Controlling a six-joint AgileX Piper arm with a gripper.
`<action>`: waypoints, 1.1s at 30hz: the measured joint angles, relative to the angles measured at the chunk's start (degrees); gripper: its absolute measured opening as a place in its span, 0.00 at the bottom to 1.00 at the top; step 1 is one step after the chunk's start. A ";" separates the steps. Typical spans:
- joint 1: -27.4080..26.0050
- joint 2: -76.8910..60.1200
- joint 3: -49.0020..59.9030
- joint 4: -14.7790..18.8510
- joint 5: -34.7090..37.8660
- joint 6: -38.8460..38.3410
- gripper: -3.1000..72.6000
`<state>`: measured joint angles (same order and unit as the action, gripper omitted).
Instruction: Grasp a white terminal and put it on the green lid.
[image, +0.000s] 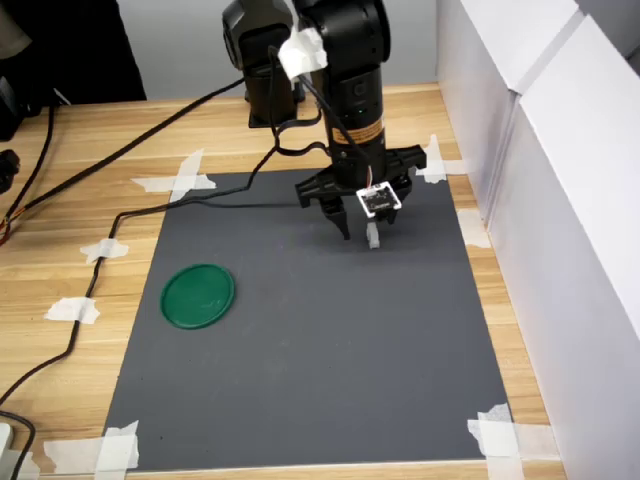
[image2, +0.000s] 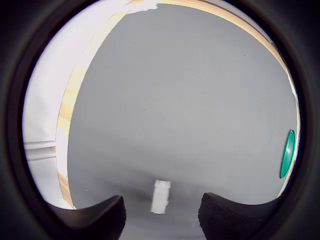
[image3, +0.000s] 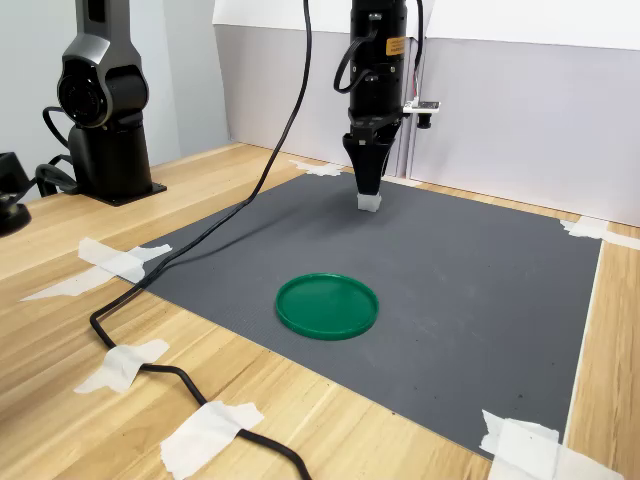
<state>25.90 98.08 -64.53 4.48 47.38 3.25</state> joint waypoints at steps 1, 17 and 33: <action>0.23 0.18 0.00 0.01 0.00 0.03 0.86; 0.95 3.87 0.00 -0.94 -0.42 2.92 0.86; 0.95 4.83 0.00 -0.58 -1.92 3.15 0.55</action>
<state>26.85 102.91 -64.53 3.91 45.45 6.40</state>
